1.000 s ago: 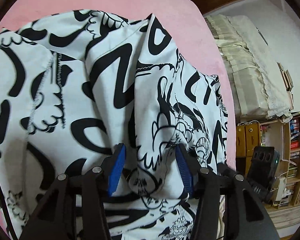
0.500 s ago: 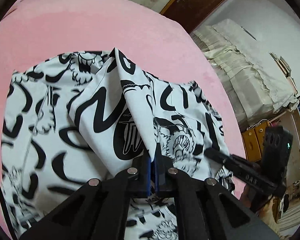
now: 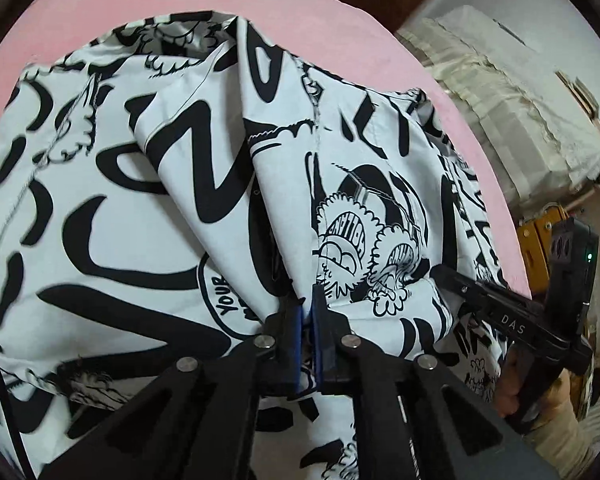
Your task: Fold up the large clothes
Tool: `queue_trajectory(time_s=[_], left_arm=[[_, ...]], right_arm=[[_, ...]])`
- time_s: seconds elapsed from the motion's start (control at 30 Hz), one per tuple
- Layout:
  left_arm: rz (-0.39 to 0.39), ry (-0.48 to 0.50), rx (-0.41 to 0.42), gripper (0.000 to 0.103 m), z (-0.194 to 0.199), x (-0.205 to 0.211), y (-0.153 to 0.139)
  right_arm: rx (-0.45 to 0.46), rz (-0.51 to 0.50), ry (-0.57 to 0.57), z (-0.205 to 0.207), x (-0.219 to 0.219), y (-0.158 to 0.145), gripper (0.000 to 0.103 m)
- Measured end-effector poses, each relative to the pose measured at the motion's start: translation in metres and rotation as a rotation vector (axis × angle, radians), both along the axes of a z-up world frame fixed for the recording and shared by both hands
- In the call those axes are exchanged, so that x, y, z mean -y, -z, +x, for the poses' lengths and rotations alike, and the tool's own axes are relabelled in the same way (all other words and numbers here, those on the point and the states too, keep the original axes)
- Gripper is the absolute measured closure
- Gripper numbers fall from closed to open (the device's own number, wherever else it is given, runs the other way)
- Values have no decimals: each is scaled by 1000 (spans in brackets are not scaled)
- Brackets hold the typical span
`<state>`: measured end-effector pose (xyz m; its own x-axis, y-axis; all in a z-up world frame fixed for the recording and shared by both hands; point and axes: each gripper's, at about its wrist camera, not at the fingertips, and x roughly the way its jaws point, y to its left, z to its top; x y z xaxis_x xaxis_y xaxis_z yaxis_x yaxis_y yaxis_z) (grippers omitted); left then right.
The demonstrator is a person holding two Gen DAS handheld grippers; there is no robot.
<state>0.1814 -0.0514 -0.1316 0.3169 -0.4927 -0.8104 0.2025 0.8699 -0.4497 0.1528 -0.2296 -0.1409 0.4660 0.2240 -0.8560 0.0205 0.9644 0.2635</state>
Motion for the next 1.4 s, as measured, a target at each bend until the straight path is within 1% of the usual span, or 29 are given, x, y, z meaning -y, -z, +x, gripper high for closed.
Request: queue_trajectory(time_s=[0.03,0.07,0.1,0.17,0.2,0.27,0.33,0.4,0.5,0.57,0.6,0.63,0.67,0.7,0.73,0.77,0.8,0.83,0.87,0.9,0.97,1.0,1.03,1.13,1.2,1.3,1.4], left_arm=[[15,11,-2,94,2,-2,-4],[35,28,-7,89,3,-3,-11],[50,34,-10,87,3,-6,-18],[84,38,16,73,0,-12,-35],[110,31,52,70,-4,-15,-46],[129,16,116,68,-6,-20,-64],[108,3,178,68,-1,-18,-80],[62,-5,211,68,9,-11,-86],[30,-24,205,71,33,8,-78],[22,-23,198,80,47,19,-66],[43,-21,189,81,54,25,-56],[76,-20,170,84,60,30,-44],[132,-30,148,90,67,32,-30],[169,-35,135,92,70,32,-21],[215,-45,104,96,75,27,-6],[202,-50,83,98,78,20,3],[170,-56,74,98,79,13,9],[130,-65,71,99,79,4,13],[116,-66,74,101,79,-1,15],[107,-66,75,101,80,-4,17],[95,-64,80,102,80,-7,19],[99,-62,85,102,80,-6,21],[105,-61,89,102,81,-5,21],[119,-61,99,102,80,-4,19],[119,-63,96,102,79,-3,16],[124,-58,82,101,74,-3,9],[164,-52,62,96,70,0,-1]], right_arm=[[6,-38,-5,-1,-1,-6,82],[16,-64,-9,-3,0,-12,73],[26,-84,-11,-6,-2,-17,71],[59,-153,-7,-11,-5,-33,71],[77,-177,-1,-14,-5,-40,71],[144,-201,11,-20,-4,-60,71],[211,-180,-6,-18,-8,-75,70],[243,-152,-37,-9,-21,-80,70],[261,-121,-72,14,-43,-79,71],[259,-114,-97,32,-56,-68,70],[246,-124,-105,39,-61,-62,70],[227,-144,-111,47,-65,-53,70],[202,-178,-112,54,-67,-42,71],[183,-216,-108,57,-67,-34,71],[166,-270,-95,60,-62,-25,71],[161,-310,-73,59,-51,-18,73],[158,-333,-48,57,-41,-15,73],[142,-382,-4,55,-28,-10,73],[115,-416,39,54,-14,-4,73],[102,-385,57,52,-1,0,70],[84,-255,91,44,25,6,70],[84,-230,98,42,30,6,70],[84,-233,97,42,30,5,70],[84,-295,89,44,20,5,70],[84,-307,90,44,14,5,70],[80,-306,101,43,13,3,70],[65,-290,117,41,17,-2,70]])
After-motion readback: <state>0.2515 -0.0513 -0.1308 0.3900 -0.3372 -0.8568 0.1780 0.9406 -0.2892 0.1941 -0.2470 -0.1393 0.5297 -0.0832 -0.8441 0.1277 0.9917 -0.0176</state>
